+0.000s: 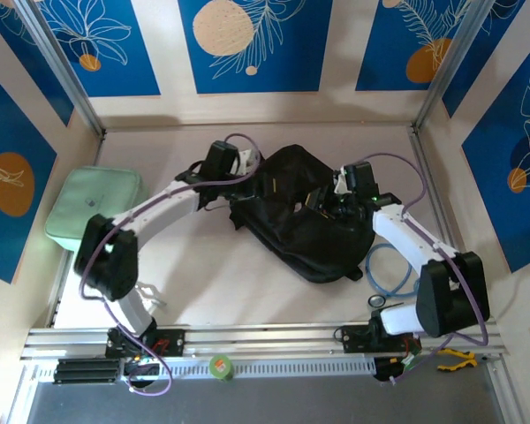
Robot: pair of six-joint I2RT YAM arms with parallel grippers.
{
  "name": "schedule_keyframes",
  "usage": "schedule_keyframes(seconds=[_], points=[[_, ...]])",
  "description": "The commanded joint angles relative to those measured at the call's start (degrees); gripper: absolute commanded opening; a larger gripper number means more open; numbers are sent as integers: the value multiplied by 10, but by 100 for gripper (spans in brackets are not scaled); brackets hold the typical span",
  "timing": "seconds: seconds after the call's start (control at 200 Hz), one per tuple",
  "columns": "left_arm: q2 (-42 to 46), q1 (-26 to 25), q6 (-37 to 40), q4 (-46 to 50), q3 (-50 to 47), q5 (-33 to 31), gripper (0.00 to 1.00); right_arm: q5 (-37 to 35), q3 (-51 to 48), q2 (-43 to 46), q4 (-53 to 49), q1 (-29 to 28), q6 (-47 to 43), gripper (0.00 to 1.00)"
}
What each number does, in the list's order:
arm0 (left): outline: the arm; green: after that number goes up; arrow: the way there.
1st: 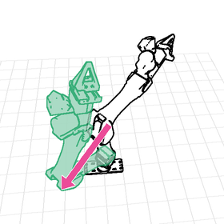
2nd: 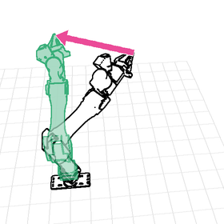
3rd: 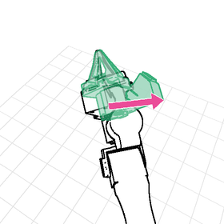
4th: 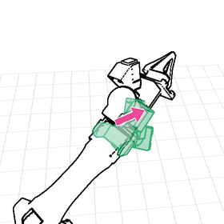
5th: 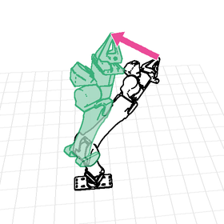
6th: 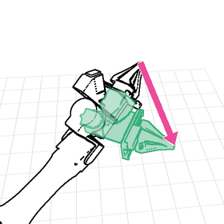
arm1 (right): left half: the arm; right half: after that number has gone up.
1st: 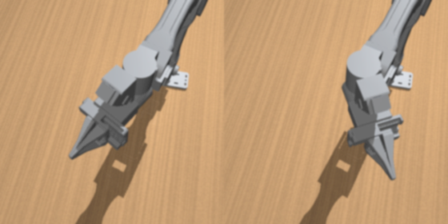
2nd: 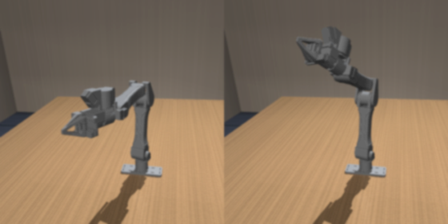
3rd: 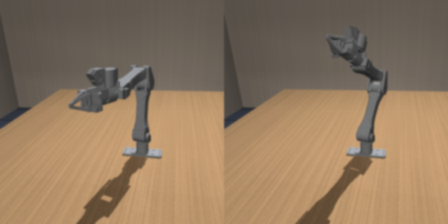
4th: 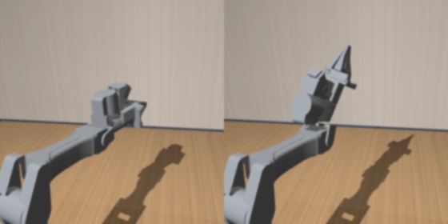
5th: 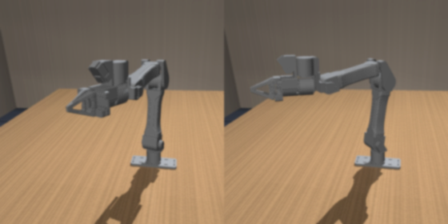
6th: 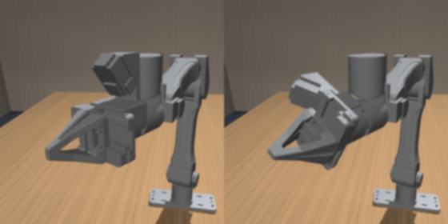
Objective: Pack the student bag
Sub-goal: Close the student bag at the middle-right of the table, then zip the student bag at the top-center of the table.
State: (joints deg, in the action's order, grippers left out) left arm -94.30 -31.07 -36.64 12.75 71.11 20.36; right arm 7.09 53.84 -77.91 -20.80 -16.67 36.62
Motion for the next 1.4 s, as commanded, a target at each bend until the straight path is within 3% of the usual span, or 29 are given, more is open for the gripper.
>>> schedule_keyframes(seconds=[0.0,0.115,0.275,0.365,0.47,0.595,1.025,1.295,1.395], points=[[61,16,-17,-11,-75,-66,74,-59,48,-2,-82,-51,-114,50],[125,37,-28,-13,-150,-117,83,-64,95,-34,-118,-108,-208,53],[209,68,-48,-22,-235,-162,95,-59,146,-76,-139,-160,-269,54],[243,83,-52,-20,-267,-178,100,-103,188,-116,-173,-197,-311,54],[267,96,-52,-20,-292,-179,100,-187,229,-163,-207,-233,-344,51],[276,104,-53,-25,-309,-172,100,-229,248,-191,-217,-257,-383,48],[268,111,-36,-27,-324,-135,100,-273,294,-265,-252,-264,-442,37],[265,111,-43,-35,-333,-114,100,-295,304,-296,-260,-268,-455,36],[266,112,-47,-41,-340,-111,100,-302,303,-298,-259,-269,-453,22]])
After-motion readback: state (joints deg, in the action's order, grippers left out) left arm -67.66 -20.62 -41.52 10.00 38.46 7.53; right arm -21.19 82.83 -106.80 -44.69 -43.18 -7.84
